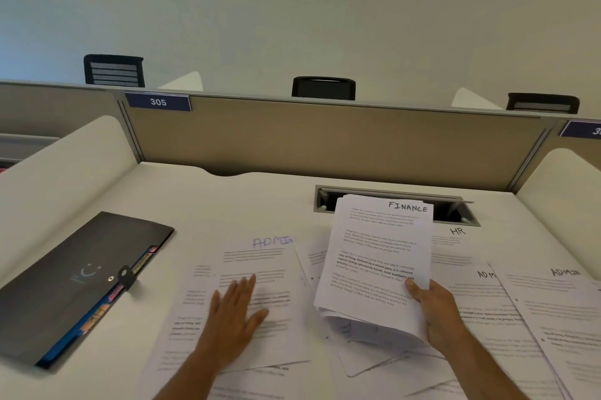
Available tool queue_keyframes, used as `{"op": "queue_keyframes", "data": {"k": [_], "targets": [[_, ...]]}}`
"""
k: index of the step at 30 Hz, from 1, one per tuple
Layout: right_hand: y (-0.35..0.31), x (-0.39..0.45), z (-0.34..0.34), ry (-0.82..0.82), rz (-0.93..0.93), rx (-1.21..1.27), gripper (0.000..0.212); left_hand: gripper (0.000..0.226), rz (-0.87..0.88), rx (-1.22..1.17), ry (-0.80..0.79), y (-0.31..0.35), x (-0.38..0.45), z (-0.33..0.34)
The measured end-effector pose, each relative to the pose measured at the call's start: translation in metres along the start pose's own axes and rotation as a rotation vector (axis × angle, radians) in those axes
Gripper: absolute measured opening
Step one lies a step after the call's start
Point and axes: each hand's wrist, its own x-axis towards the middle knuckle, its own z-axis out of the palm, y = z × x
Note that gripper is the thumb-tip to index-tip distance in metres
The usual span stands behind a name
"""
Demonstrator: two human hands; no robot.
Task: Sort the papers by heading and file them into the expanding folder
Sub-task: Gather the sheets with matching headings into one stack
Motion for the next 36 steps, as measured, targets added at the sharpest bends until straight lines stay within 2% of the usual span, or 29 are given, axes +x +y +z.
{"op": "queue_keyframes", "data": {"k": [5, 10, 12, 15, 18, 21, 24, 26, 29, 31, 36], "targets": [[0.001, 0.003, -0.005, 0.012, -0.004, -0.017, 0.032, 0.072, -0.216, 0.066, 0.042, -0.052, 0.002, -0.02], [0.003, 0.002, -0.002, -0.001, -0.013, -0.017, 0.03, 0.073, -0.369, 0.067, -0.005, -0.062, 0.008, -0.027], [0.003, 0.002, 0.001, -0.006, -0.007, -0.024, 0.028, 0.072, -0.333, 0.058, -0.03, -0.051, 0.01, -0.025], [0.001, 0.002, 0.006, -0.003, 0.006, -0.034, 0.019, 0.068, -0.175, 0.052, -0.05, -0.023, 0.012, -0.017], [-0.002, 0.001, 0.009, 0.002, 0.01, -0.043, 0.016, 0.065, -0.004, -0.086, -0.061, 0.005, 0.011, -0.008], [-0.004, 0.0, 0.008, 0.003, -0.003, -0.052, 0.016, 0.064, 0.047, -0.197, 0.02, 0.015, 0.014, -0.005], [-0.002, 0.001, 0.005, 0.002, -0.013, -0.058, 0.019, 0.069, -0.17, -0.22, 0.276, 0.006, 0.02, -0.014], [-0.001, 0.002, 0.003, 0.0, -0.018, -0.055, 0.023, 0.07, -0.368, -0.141, 0.337, -0.01, 0.022, -0.024], [0.001, 0.003, 0.001, 0.0, -0.01, -0.049, 0.025, 0.09, -0.621, -0.096, 0.25, -0.036, 0.024, -0.038], [0.003, 0.004, 0.0, -0.003, -0.001, -0.046, 0.025, 0.097, -0.691, -0.124, 0.196, -0.048, 0.026, -0.043], [0.004, 0.005, 0.003, -0.024, 0.008, -0.041, 0.026, 0.087, -0.748, -0.227, 0.159, -0.056, 0.031, -0.046]]}}
